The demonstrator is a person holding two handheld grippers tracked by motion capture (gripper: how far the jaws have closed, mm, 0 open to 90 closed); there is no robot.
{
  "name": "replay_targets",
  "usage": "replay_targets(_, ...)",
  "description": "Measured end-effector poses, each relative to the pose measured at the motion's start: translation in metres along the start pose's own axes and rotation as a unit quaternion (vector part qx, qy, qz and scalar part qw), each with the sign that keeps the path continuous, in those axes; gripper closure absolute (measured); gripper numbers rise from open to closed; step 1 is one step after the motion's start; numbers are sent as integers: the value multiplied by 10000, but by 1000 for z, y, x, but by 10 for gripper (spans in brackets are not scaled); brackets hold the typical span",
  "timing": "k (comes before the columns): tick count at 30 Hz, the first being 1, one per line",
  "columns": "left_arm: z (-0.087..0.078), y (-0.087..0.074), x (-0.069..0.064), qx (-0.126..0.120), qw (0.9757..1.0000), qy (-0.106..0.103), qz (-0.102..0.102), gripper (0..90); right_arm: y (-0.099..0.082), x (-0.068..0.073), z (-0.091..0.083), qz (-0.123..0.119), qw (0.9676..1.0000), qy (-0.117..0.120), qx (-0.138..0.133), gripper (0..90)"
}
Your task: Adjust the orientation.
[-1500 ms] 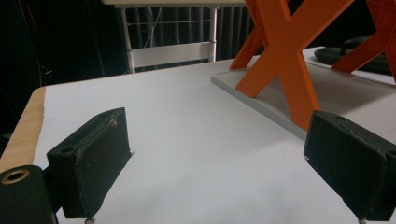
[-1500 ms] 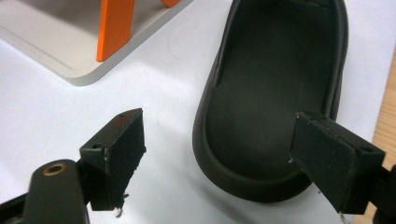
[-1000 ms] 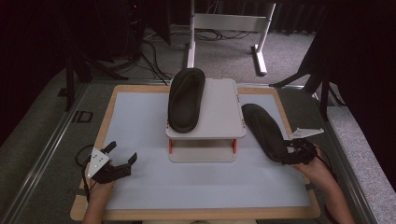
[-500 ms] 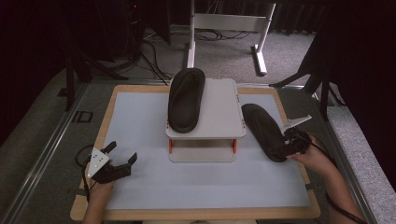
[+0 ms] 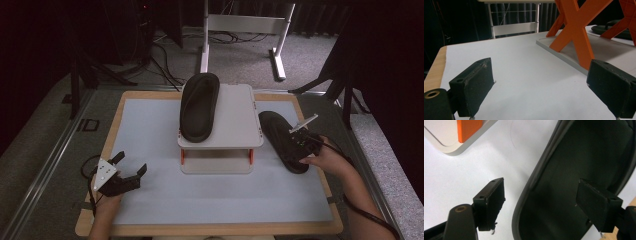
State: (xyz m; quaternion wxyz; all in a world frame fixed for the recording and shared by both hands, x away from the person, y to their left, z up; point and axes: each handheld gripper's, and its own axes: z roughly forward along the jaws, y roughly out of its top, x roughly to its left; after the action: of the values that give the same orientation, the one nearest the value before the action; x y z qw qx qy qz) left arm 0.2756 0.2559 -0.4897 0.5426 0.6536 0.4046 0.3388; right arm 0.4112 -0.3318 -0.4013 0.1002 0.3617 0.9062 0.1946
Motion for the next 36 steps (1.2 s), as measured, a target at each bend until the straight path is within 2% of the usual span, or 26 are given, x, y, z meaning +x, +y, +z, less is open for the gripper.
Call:
replay_targets(6, 0, 0, 0, 1, 10000, -12, 3, 74, 10, -1, 8, -73, 9998, 41, 194, 258)
replay_targets(8, 0, 0, 0, 0, 10000, -14, 3, 74, 12, -2, 12, -82, 9995, 68, 300, 294)
replay_targets(11, 0, 0, 0, 1, 10000, -21, 5, 74, 19, -3, 18, -156, 9984, 87, 537, 429)
replay_targets(14, 0, 0, 0, 0, 10000, -23, 3, 74, 21, -3, 19, -168, 9980, 71, 600, 446)
replay_targets(15, 0, 0, 0, 2, 10000, -30, 6, 74, 23, -4, 20, -179, 9975, 75, 687, 452)
replay_targets(16, 0, 0, 0, 1, 10000, -32, 2, 74, 31, -4, 24, -139, 9958, 48, 899, 523)
replay_targets(19, 0, 0, 0, 2, 10000, -33, 6, 74, 34, -4, 27, -153, 9944, 17, 1046, 548)
replay_targets(20, 0, 0, 0, 2, 10000, -34, 5, 74, 38, -3, 31, -192, 9925, -51, 1203, 594)
replay_targets(22, 0, 0, 0, 2, 10000, -36, 5, 74, 40, -3, 33, -213, 9918, -19, 1258, 615)
replay_targets(23, 0, 0, 0, 1, 10000, -37, 5, 74, 44, -1, 35, -204, 9902, -36, 1380, 645)
replay_targets(25, 0, 0, 0, 2, 10000, -37, 8, 74, 44, -1, 35, -204, 9902, -36, 1380, 645)
replay_targets(26, 0, 0, 0, 3, 10000, -38, 11, 74, 50, 1, 35, -109, 9885, -67, 1504, 718)
replay_targets(30, 0, 0, 0, -5, 10000, -43, 8, 74, 55, 2, 37, 121, 9862, -130, 1645, 745)
replay_targets(35, 0, 0, 0, -3, 10000, -44, 7, 74, 56, 1, 37, 337, 9855, -114, 1661, 776)
replay_targets(36, 0, 0, 0, -2, 10000, -45, 12, 74, 55, 0, 37, 512, 9852, -102, 1632, 790)
